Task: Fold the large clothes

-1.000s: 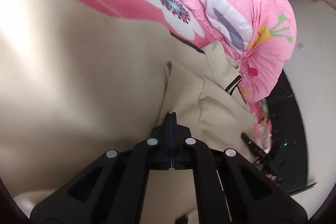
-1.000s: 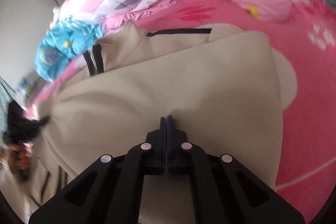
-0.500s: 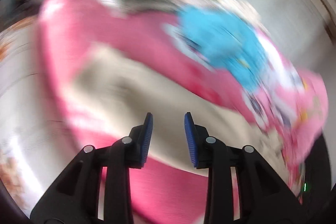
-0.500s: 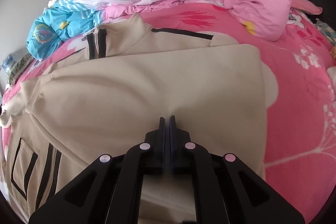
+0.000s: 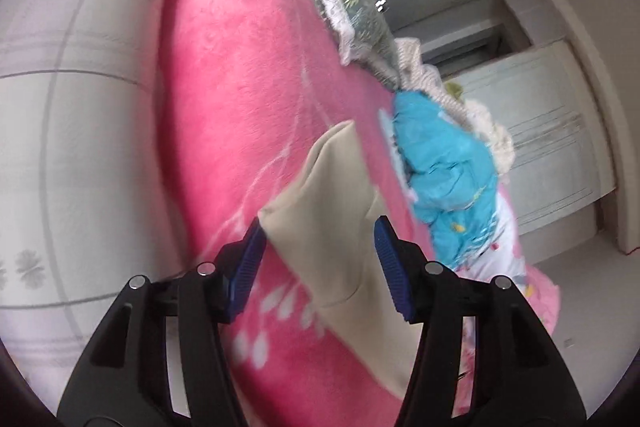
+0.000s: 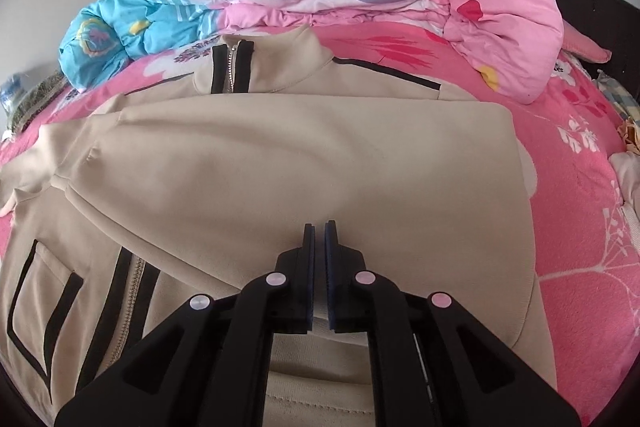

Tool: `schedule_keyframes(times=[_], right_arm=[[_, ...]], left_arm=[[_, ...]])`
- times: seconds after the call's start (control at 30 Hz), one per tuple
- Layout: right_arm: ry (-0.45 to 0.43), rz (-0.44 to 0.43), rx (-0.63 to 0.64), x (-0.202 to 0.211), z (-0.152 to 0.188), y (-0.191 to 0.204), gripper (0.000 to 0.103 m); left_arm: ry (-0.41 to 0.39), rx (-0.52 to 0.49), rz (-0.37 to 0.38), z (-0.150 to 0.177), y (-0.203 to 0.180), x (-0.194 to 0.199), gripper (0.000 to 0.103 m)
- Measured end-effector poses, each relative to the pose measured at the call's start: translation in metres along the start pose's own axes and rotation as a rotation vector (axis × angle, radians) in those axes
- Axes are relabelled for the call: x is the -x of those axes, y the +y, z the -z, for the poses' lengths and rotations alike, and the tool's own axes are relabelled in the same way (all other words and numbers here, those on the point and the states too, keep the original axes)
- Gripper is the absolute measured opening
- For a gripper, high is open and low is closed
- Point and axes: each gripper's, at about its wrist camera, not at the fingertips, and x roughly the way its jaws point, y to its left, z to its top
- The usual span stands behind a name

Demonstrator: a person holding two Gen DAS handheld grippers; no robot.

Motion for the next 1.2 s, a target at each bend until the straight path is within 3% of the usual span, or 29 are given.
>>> schedule_keyframes(times=[0.07, 0.1, 0.13, 0.2, 0.3, 0.4, 0.53, 0.63, 0.83, 1.03, 1.2], right_arm=[[-0.004, -0.009, -0.009, 0.0, 0.001, -0.002, 0.006], [-0.006, -0.014, -0.015, 0.0, 0.002, -0.003, 0.006], [-0.008, -0.019, -0.019, 0.0, 0.002, -0.004, 0.006], [-0.011, -0.025, -0.024, -0.001, 0.002, -0.004, 0.006], [-0.017, -0.039, -0.034, -0.001, 0.004, -0.006, 0.006], [-0.021, -0.057, -0.048, -0.002, 0.005, -0.009, 0.006], [-0.031, -0.068, -0.057, -0.002, 0.007, -0.011, 0.007], [-0.039, -0.081, -0.067, -0.002, 0.008, -0.013, 0.007], [-0.047, -0.139, -0.111, -0.003, 0.009, -0.022, 0.007], [-0.072, -0.216, -0.17, 0.002, 0.012, -0.033, 0.007], [-0.151, -0.35, -0.251, 0.046, 0.022, -0.056, 0.007]], left_arm=[[-0.016, 0.011, 0.015, -0.002, 0.0, -0.005, 0.049], [-0.022, 0.003, 0.0, -0.002, -0.001, -0.008, 0.023], [-0.035, -0.017, -0.012, -0.001, -0.004, -0.009, 0.013], [-0.064, -0.072, 0.003, 0.001, -0.012, -0.004, 0.012], [-0.087, -0.23, -0.006, 0.007, -0.049, 0.003, 0.011], [-0.076, -0.347, 0.046, 0.021, -0.103, 0.009, 0.011], [-0.05, -0.542, 0.117, 0.063, -0.202, 0.005, 0.011], [-0.01, -0.711, 0.204, 0.128, -0.289, -0.003, 0.011], [0.136, -0.834, 0.396, 0.261, -0.412, -0.03, 0.011], [0.293, -0.882, 0.519, 0.411, -0.481, -0.064, 0.011], [0.445, -0.877, 0.532, 0.526, -0.485, -0.099, 0.012]])
